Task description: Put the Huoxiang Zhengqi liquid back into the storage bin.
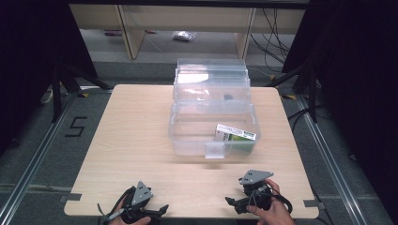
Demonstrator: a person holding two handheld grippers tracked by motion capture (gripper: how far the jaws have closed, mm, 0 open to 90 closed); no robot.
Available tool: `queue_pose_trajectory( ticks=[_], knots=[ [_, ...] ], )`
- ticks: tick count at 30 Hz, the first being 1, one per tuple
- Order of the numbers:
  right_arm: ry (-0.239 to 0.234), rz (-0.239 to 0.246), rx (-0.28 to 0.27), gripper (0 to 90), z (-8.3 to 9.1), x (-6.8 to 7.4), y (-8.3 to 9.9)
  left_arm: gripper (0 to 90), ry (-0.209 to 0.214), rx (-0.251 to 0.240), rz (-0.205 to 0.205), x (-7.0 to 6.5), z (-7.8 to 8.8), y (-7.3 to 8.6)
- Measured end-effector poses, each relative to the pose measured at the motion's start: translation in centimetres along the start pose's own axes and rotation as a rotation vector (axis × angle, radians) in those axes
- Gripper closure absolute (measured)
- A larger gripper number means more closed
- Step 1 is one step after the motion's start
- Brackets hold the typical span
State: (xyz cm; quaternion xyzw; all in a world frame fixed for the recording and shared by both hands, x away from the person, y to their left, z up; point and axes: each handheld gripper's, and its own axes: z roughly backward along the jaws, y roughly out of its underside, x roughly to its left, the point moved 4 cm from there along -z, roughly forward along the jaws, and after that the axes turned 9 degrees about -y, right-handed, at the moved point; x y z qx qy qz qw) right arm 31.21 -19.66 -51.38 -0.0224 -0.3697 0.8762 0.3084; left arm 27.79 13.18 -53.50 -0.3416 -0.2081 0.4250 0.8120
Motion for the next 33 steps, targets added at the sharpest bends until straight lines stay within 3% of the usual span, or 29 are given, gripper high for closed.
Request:
queue_pose_trajectory(
  ticks=[3,4,5,7,10,12,13,15,16,17,18,19,20,21,24,25,30,31,33],
  knots=[
    [0.005,0.001,0.019,16.6,0.2,-0.2,0.6,14.9,-0.002,0.004,0.004,0.0,0.0,0.0],
    [0.007,-0.030,0.018,16.6,0.1,-0.1,1.0,14.9,-0.004,0.001,-0.001,0.0,0.0,0.0],
    [0.021,-0.011,0.037,16.7,0.3,-0.4,1.2,14.9,-0.003,0.004,-0.003,0.1,0.0,0.0],
    [0.026,-0.016,0.028,16.7,0.2,-0.6,1.4,14.9,-0.022,0.008,-0.012,0.2,0.0,0.1],
    [0.043,-0.041,0.022,16.7,0.7,-0.6,1.7,14.9,-0.013,0.011,-0.012,0.2,0.0,0.1],
    [0.024,-0.034,0.025,16.6,0.8,-0.8,2.0,14.9,-0.021,0.008,-0.015,0.2,0.0,0.0],
    [0.024,-0.038,0.028,16.6,0.9,-0.9,2.2,14.9,0.009,0.022,-0.019,0.1,0.2,0.0],
    [0.031,-0.053,0.014,16.7,1.0,-1.1,2.3,14.9,0.001,-0.003,0.002,-0.1,0.1,0.0],
    [0.033,-0.063,0.008,16.6,1.1,-1.1,2.4,14.9,0.000,-0.002,0.003,-0.1,0.1,0.0],
    [0.038,-0.146,0.017,16.6,1.4,-0.6,2.5,14.9,0.000,-0.002,0.001,-0.1,0.1,0.0],
    [0.026,-0.083,-0.002,16.6,1.3,-1.0,2.5,14.9,-0.010,0.012,-0.019,0.1,0.1,0.0],
    [0.040,-0.067,-0.008,16.6,1.4,-1.1,2.6,14.9,-0.003,0.019,-0.019,0.1,0.2,0.0],
    [0.041,-0.122,0.009,16.6,1.6,-0.9,2.9,14.9,0.001,0.018,-0.015,0.1,0.2,0.0],
    [0.036,-0.108,0.015,16.6,1.8,-1.0,3.0,14.9,0.002,0.009,-0.008,0.0,0.1,0.0],
    [0.043,-0.139,0.016,16.6,2.1,-1.0,3.3,14.9,-0.002,0.007,-0.013,0.0,0.1,0.0],
    [0.037,-0.114,0.011,16.6,2.1,-1.2,3.3,14.9,0.000,0.002,-0.007,-0.1,0.0,0.0],
    [0.041,-0.119,0.014,16.6,2.2,-1.1,3.4,14.9,-0.004,0.009,-0.018,0.0,0.1,0.0],
    [0.044,-0.082,0.013,16.6,2.1,-1.3,3.4,14.9,-0.010,0.015,-0.029,0.1,0.1,0.0],
    [0.024,-0.097,0.020,16.6,2.0,-1.1,3.4,14.9,-0.009,0.011,-0.022,0.1,0.1,0.0]
  ],
)
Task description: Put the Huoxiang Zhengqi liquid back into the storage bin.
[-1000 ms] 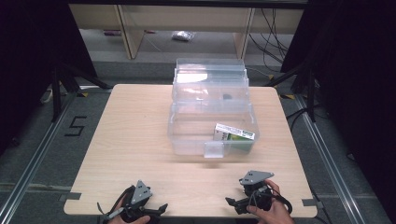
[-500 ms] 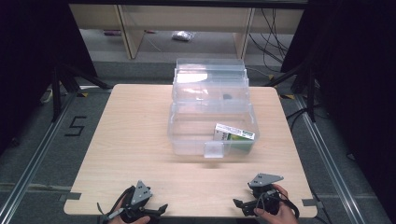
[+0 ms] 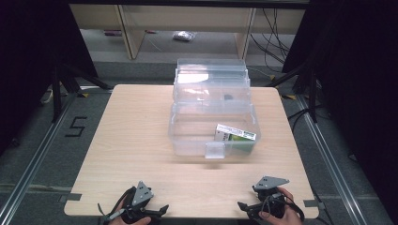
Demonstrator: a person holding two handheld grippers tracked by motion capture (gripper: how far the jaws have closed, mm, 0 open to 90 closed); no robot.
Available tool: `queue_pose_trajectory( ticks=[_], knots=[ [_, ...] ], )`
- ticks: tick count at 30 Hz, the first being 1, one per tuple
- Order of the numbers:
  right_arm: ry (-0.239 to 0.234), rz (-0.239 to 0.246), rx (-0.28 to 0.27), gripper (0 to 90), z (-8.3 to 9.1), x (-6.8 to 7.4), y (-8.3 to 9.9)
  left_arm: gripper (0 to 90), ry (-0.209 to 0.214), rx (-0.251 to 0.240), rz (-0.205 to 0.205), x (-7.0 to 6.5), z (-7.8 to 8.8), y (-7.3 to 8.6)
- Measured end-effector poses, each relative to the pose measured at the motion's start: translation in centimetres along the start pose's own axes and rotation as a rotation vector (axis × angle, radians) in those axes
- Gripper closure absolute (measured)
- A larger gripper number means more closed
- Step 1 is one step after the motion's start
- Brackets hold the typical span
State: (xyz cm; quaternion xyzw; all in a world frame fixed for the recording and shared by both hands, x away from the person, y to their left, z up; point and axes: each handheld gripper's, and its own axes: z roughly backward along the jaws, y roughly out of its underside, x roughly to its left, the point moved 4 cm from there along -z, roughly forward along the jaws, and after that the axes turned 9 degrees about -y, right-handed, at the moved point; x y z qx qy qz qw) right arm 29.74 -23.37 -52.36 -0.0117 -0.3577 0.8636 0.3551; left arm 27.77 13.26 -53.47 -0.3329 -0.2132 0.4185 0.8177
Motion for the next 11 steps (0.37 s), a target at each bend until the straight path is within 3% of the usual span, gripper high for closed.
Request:
queue_pose_trajectory(
  ticks=[1,5,8,11],
  knots=[
    [0.000,0.002,-0.021,16.6,-0.19,0.01,-0.03,14.9,0.000,0.000,0.000,0.00,0.00,0.00],
    [0.006,0.030,-0.021,16.6,-0.23,-0.13,-0.05,14.9,0.007,0.010,-0.012,0.06,0.08,0.02],
    [0.008,-0.006,0.009,16.6,-0.03,0.17,0.02,14.9,0.008,0.002,-0.001,-0.06,0.02,0.00],
    [0.010,-0.003,-0.009,16.6,-0.18,0.18,-0.02,14.9,0.009,0.002,-0.001,-0.05,0.03,0.00]
  ],
)
